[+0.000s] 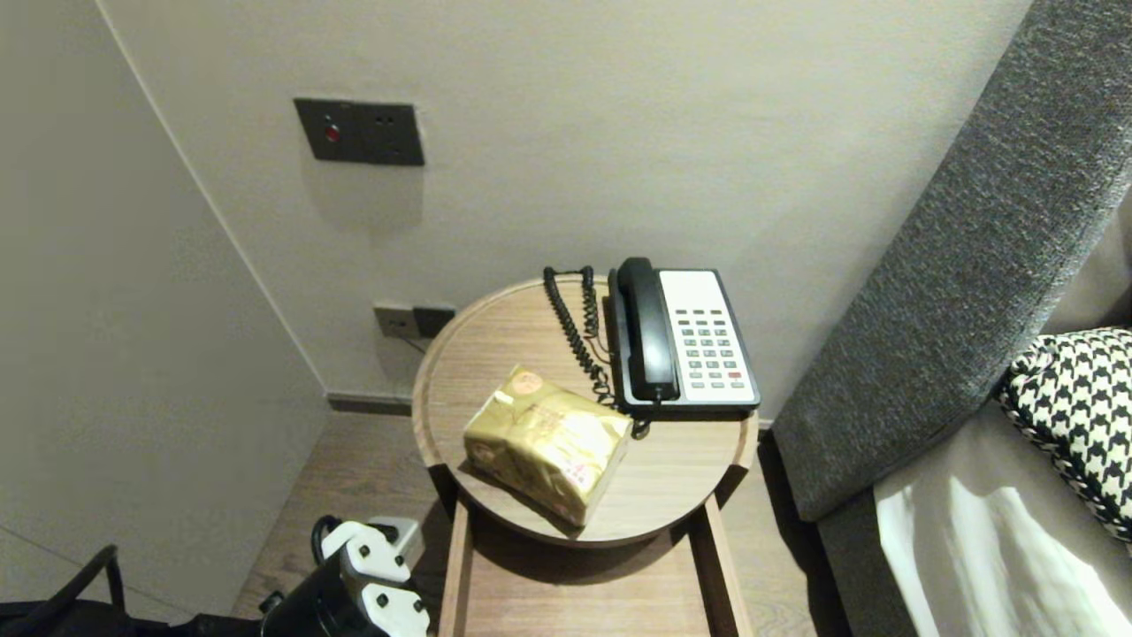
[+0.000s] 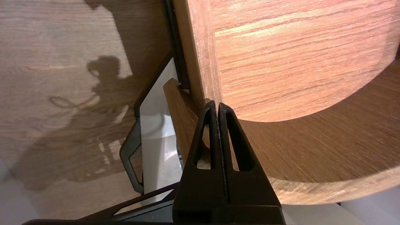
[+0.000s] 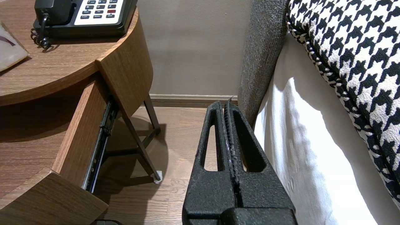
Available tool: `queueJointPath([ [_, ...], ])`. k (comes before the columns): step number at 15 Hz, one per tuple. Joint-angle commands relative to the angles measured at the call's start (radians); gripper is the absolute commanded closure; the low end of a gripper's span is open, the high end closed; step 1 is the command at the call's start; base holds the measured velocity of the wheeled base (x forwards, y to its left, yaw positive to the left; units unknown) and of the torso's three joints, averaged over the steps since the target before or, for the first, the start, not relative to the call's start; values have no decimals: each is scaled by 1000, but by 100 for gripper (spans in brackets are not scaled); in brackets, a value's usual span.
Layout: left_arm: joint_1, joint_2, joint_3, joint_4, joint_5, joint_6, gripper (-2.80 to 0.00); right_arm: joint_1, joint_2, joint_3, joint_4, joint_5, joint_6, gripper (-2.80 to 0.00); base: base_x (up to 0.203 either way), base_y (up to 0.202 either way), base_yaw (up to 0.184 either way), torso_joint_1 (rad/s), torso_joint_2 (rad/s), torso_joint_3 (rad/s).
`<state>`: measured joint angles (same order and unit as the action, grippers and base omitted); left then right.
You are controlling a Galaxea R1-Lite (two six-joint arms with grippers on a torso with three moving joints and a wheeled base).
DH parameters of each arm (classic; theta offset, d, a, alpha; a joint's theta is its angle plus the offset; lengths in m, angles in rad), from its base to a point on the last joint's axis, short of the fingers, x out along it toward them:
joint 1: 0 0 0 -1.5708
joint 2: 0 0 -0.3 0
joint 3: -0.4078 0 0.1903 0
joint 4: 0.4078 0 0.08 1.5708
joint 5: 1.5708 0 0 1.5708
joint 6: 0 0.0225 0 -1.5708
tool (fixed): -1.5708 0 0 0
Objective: Open the nightstand drawer, then put the tissue on the table in the drawer one by one
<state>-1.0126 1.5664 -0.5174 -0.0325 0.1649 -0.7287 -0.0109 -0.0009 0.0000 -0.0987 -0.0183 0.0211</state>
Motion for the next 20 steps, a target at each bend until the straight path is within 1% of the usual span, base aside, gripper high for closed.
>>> queueJointPath([
  [1,9,-36,-8,-41,2,7,0,0,-1,40,-1,0,0,0,0,0,0,0,0,0],
  [6,106,-85,-42,-100,3,74,0,0,-1,40,-1,0,-1,0,0,0,0,0,0,0],
  [7,126,-105,-62,-102,3,94,0,0,-1,40,-1,0,0,0,0,0,0,0,0,0],
  [8,148,-135,-86,-99,1,127,0,0,-1,40,-1,0,0,0,0,0,0,0,0,0],
  [9,181,-165,-110,-90,-3,179,0,0,-1,40,-1,0,0,0,0,0,0,0,0,0],
  [11,291,-212,-176,-66,-21,346,0,0,-1,40,-1,0,0,0,0,0,0,0,0,0],
  [12,341,-238,-233,-42,-48,416,0,0,-1,40,-1,0,0,0,0,0,0,0,0,0],
  [13,382,-266,-294,9,-88,483,0,0,-1,40,-1,0,0,0,0,0,0,0,0,0],
  [14,420,-300,-347,93,-162,552,0,0,-1,40,-1,0,0,0,0,0,0,0,0,0],
  [15,457,-318,-394,178,-258,615,0,0,-1,40,-1,0,0,0,0,0,0,0,0,0],
  [16,478,-323,-442,243,-318,656,0,0,-1,40,-1,0,0,0,0,0,0,0,0,0],
  [18,485,-312,-554,346,-382,700,0,0,-1,40,-1,0,0,0,0,0,0,0,0,0],
  [19,485,-307,-606,388,-423,748,0,0,-1,40,-1,0,-1,0,0,0,0,0,0,0],
  [20,484,-301,-652,434,-478,857,0,0,-1,40,-1,0,0,0,0,0,0,0,0,0],
])
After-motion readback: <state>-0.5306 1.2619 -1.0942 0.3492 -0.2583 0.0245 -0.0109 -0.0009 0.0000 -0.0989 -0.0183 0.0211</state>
